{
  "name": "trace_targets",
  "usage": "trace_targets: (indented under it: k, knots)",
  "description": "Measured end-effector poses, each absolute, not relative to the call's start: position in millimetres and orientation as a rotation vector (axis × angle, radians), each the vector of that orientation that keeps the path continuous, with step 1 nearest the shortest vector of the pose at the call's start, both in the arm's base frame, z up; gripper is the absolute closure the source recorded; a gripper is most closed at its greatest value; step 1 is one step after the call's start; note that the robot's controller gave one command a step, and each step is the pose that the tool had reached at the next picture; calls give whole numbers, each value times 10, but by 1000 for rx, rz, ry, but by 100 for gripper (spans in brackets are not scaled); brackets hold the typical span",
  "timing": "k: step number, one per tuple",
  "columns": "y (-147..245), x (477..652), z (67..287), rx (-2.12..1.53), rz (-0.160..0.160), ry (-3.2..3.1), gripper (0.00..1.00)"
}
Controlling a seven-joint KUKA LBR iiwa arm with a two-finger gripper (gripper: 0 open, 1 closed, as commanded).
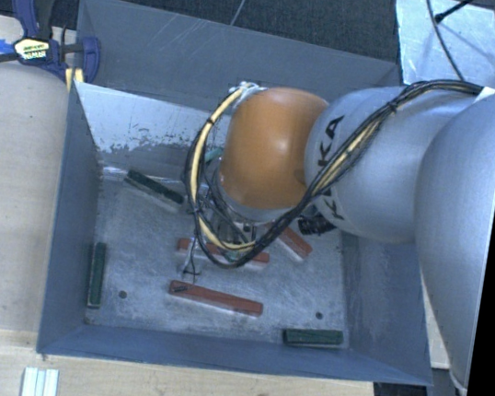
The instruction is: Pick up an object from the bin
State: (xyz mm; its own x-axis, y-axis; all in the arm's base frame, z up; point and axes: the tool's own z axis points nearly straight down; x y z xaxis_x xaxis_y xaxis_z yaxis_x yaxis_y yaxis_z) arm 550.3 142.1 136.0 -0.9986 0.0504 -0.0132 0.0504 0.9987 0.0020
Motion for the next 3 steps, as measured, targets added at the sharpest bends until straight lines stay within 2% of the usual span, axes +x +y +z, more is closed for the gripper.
trace_targets:
  k: [1,2,3]
  knots:
    - [1034,5226,951,-162,3,3135,0]
    - [1161,5865,711,-315,2,3120,100]
    - [1161,5866,711,-315,3,3120,100]
